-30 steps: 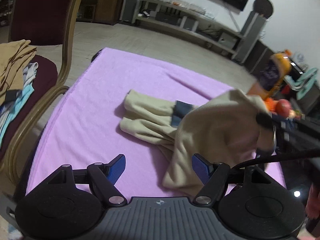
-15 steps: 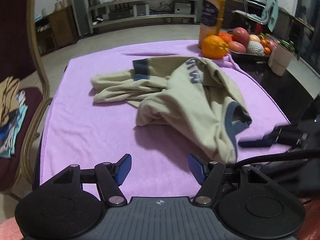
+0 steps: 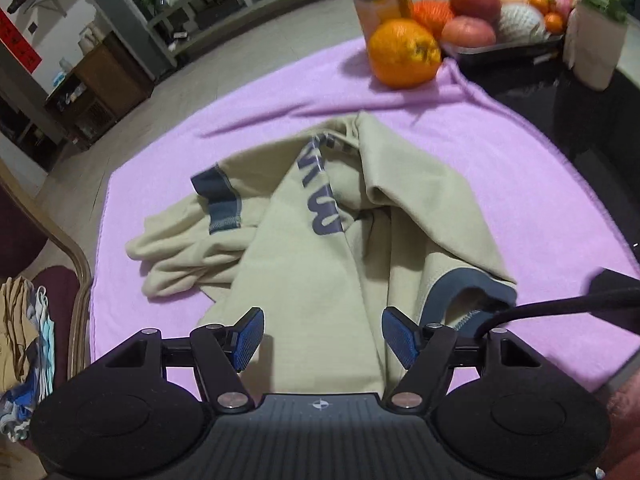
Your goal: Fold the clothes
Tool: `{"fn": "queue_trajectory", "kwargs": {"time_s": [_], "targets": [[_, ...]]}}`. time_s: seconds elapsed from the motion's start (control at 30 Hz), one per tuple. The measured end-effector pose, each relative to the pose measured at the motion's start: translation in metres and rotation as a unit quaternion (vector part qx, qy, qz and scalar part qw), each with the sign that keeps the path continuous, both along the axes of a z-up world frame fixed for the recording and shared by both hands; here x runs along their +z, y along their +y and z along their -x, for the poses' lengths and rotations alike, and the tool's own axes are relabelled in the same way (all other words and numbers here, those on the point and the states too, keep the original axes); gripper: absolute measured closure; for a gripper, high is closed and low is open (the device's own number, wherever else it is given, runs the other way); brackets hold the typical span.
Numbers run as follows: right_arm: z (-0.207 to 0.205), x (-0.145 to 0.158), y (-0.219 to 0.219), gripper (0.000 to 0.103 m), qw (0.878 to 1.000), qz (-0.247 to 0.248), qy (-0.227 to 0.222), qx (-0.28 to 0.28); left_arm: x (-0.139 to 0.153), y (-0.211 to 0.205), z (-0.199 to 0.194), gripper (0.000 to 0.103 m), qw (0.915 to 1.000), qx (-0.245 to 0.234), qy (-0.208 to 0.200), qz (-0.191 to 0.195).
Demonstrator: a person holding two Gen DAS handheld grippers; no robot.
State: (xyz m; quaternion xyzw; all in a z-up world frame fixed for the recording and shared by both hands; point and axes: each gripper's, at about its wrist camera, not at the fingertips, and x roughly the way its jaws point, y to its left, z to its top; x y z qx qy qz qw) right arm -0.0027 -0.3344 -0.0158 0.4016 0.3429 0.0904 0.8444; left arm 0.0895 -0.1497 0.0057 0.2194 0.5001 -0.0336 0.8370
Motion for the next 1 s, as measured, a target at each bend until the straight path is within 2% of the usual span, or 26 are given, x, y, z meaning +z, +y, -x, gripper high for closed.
{"fn": "queue_trajectory", "kwargs": {"time_s": [0.17,0.23,0.33,0.43,0.5,0.53,0.57,0.6,0.63,0.7,0.83,0.93,1.0], "targets": [[0.002,0.000,-0.012,0.037,1.000,-0.022,0.003,-0.001,-0.029,-0.013,-0.021,0.037,0.9994,0.010,0.019,-0.029],[0.001,0.000,-0.012,0.036,1.000,-0.021,0.005,0.000,-0.038,-0.024,-0.024,0.037,0.9984,0.006,0.018,-0.053],[0.001,0.001,-0.012,0.036,1.000,-0.020,0.008,0.002,-0.053,-0.039,-0.025,0.038,0.9938,-0.001,0.009,-0.111],[0.000,0.001,-0.012,0.036,1.000,-0.018,0.011,0.003,-0.065,-0.051,-0.026,0.045,0.9864,-0.008,0.002,-0.164],[-0.002,-0.001,-0.012,0.036,1.000,-0.014,0.017,0.002,-0.067,-0.053,-0.026,0.062,0.9831,-0.013,0.002,-0.183],[-0.002,-0.002,-0.013,0.036,1.000,-0.018,0.020,0.004,-0.065,-0.051,-0.025,0.066,0.9832,-0.013,0.000,-0.182],[-0.002,-0.003,-0.014,0.036,0.999,-0.026,0.020,0.007,-0.059,-0.046,-0.023,0.076,0.9843,-0.012,-0.004,-0.176],[-0.002,-0.004,-0.014,0.036,0.999,-0.033,0.018,0.012,-0.053,-0.041,-0.021,0.090,0.9856,-0.012,-0.010,-0.168],[-0.002,-0.004,-0.013,0.036,0.999,-0.034,0.015,0.013,-0.046,-0.034,-0.018,0.094,0.9869,-0.009,-0.018,-0.160],[0.000,-0.003,-0.015,0.035,0.999,-0.041,0.004,0.004,-0.028,-0.015,-0.013,0.094,0.9890,-0.005,-0.043,-0.141],[0.006,-0.008,-0.029,0.031,0.992,-0.121,-0.018,-0.025,0.003,0.030,-0.004,0.096,0.9916,0.005,-0.078,-0.103],[0.005,-0.012,-0.027,0.031,0.991,-0.128,-0.003,-0.026,0.021,0.068,0.005,0.096,0.9941,0.026,-0.085,-0.062],[0.004,-0.015,-0.024,0.024,0.991,-0.130,0.009,-0.024,0.030,0.090,0.020,0.096,0.9939,0.041,-0.095,-0.036]]}}
